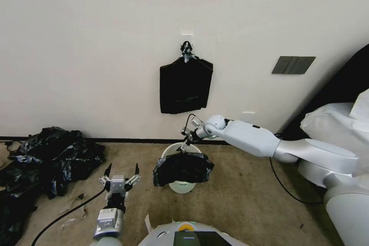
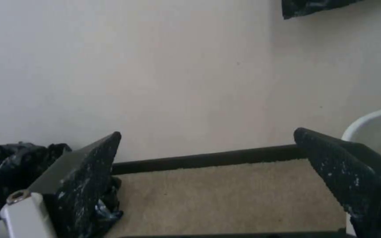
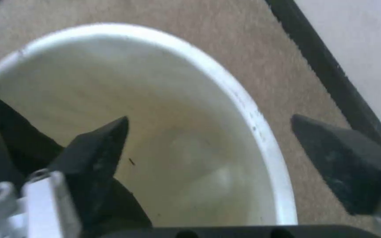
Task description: Place a trash bag onto the trash bin.
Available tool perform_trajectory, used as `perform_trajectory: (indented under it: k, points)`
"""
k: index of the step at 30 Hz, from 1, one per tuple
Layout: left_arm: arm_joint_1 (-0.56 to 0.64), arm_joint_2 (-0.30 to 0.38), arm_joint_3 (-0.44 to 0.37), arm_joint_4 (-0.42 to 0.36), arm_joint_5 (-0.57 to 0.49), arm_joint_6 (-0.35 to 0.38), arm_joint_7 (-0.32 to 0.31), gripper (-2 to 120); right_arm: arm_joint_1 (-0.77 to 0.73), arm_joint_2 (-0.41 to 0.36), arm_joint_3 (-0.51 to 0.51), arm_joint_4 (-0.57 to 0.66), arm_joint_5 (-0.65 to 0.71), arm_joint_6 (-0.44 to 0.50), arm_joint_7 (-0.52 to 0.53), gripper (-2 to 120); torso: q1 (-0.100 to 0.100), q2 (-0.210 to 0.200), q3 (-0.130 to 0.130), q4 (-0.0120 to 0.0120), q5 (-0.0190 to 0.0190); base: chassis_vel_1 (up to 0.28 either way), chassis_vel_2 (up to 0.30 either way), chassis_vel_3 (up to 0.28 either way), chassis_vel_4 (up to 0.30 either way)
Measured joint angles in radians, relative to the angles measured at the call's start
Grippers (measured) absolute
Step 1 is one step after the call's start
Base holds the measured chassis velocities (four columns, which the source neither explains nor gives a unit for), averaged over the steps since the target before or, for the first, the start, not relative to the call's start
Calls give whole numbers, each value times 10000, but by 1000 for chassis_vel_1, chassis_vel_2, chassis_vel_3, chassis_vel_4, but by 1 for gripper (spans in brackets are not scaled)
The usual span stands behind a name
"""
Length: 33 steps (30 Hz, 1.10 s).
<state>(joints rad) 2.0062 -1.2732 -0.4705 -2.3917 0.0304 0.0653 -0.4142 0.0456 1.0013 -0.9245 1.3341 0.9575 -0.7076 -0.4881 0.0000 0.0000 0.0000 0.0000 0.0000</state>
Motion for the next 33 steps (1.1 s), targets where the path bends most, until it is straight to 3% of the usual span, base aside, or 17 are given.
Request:
perform_trajectory:
  k: [22,33]
  points:
    - [38,-100,235,-303,-92,354,46,100,-117,-51,-111,-487,-508,24,-442,7,0,0,0,0,0,0,0,0,0]
    - [128,-59,378,-379,-67,382,60,100,-324,-634,390,186,-426,28,-170,7,0,0,0,2,0,0,0,0,0]
